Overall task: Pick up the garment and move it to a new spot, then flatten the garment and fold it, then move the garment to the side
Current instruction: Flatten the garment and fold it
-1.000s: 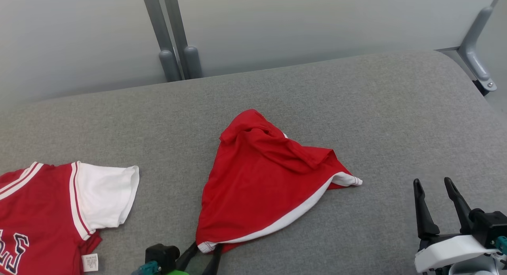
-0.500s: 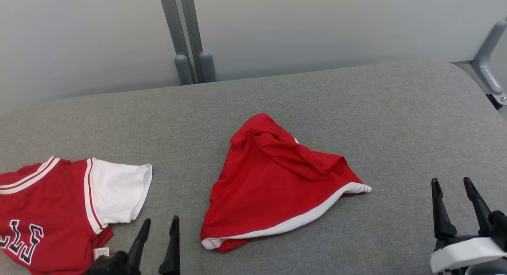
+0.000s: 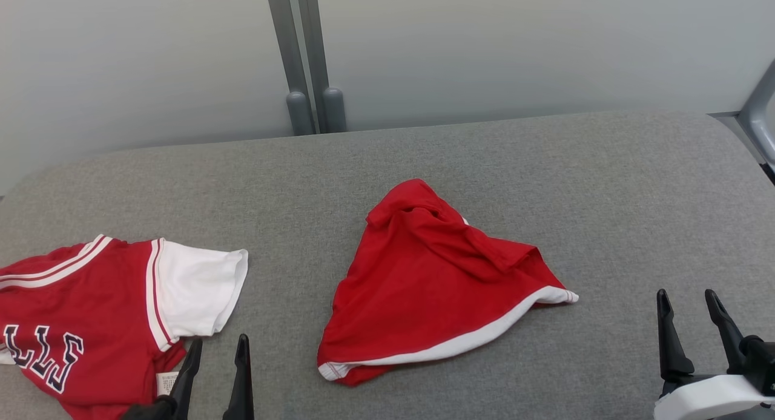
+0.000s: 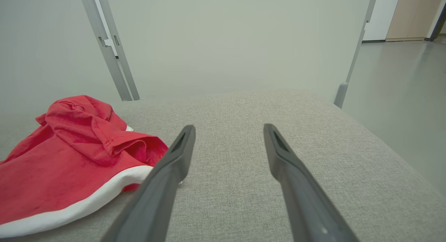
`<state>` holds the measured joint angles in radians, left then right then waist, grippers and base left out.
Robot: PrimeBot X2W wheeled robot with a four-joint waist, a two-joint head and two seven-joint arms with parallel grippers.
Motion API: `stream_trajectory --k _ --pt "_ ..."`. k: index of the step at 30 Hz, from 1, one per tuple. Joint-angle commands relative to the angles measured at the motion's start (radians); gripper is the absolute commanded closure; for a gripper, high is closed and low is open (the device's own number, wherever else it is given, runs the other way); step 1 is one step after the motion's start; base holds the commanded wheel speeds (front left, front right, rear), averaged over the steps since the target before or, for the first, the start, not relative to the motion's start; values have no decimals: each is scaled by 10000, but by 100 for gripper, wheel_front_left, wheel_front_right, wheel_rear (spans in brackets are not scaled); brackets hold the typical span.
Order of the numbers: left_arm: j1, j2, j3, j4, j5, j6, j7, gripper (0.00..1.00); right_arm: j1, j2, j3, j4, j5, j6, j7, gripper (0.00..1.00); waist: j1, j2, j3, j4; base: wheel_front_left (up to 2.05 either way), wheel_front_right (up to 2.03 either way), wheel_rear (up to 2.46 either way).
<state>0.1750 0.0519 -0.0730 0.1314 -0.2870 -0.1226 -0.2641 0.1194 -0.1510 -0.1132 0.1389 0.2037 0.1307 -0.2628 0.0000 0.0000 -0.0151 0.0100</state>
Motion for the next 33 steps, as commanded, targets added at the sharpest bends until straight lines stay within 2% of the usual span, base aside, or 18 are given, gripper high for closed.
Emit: stream_trajectory --k 1,23,26,28,33 --pt "0 -7 49 -32 119 -38 -4 0 105 13 11 47 -56 1 -28 0 0 0 1 -12 0 0 0" --pt "-116 -13 -3 75 5 -90 -5 0 -203 -33 608 147 80 1 -28 0 0 0 -64 159 0 0 0" --pt "-253 -15 -240 281 -106 -89 -5 0 -438 -397 902 -4 -60 -1 -28 0 0 0 -20 130 0 0 0" --pt "-342 -13 -541 789 37 -89 59 0 -511 -822 1347 374 -253 -1 -26 0 0 0 7 122 0 0 0" --pt "-880 263 -1156 1519 -162 -88 2011 0 -1350 -2102 2950 1641 -781 -1 818 0 0 0 205 181 0 0 0"
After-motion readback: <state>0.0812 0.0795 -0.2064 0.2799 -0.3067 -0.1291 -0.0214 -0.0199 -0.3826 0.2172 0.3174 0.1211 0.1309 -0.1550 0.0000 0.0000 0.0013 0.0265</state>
